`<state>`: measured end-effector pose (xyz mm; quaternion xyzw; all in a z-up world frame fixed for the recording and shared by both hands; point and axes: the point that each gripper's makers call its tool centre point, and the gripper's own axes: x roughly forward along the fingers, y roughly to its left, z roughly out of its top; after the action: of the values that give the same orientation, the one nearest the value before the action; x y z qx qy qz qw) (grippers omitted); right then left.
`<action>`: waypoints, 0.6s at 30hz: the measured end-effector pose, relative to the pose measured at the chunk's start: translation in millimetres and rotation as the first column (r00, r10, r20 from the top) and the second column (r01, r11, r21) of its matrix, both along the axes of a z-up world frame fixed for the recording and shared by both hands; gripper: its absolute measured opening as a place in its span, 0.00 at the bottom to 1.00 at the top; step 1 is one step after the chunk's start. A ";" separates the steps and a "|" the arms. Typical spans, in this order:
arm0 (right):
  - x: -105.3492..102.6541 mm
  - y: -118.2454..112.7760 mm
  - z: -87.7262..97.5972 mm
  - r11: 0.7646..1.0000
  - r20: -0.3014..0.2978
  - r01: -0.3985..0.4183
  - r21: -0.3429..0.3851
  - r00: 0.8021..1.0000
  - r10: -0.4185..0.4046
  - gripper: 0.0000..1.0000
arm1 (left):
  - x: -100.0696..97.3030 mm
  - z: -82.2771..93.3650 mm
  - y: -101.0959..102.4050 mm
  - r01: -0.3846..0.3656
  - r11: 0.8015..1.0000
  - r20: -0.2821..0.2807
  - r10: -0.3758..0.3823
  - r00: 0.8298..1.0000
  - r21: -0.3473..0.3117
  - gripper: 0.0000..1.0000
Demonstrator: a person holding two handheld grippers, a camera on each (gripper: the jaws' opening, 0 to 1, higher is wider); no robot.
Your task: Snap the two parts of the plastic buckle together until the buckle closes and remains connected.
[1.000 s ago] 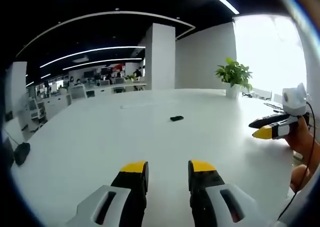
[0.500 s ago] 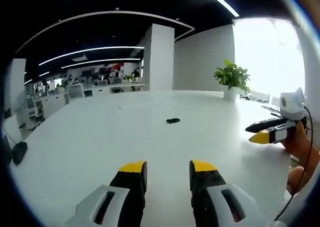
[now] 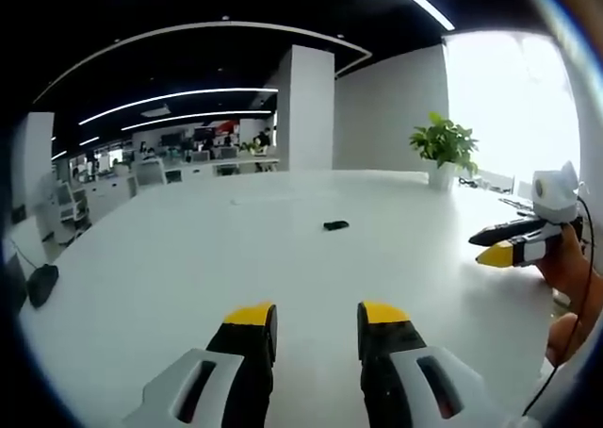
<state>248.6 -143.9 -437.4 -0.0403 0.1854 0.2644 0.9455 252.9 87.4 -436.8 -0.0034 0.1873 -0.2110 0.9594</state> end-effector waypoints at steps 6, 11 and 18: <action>2.7 1.9 0.6 1.000 0.001 -0.006 0.000 1.000 0.006 0.40 | 0.0 0.7 3.2 -0.010 1.000 0.003 0.010 1.000 -0.004 0.34; 5.0 2.7 1.4 1.000 0.003 -0.007 0.002 1.000 0.007 0.40 | -0.5 0.1 4.9 -0.016 1.000 0.001 0.016 1.000 -0.002 0.34; 7.0 4.2 1.0 1.000 0.002 -0.012 0.002 1.000 0.012 0.40 | -1.1 -0.4 4.9 -0.015 1.000 -0.001 0.015 1.000 0.004 0.34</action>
<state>255.6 -139.7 -436.4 -0.0404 0.1840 0.2701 0.9442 251.9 92.3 -437.2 -0.0029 0.1880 -0.2034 0.9609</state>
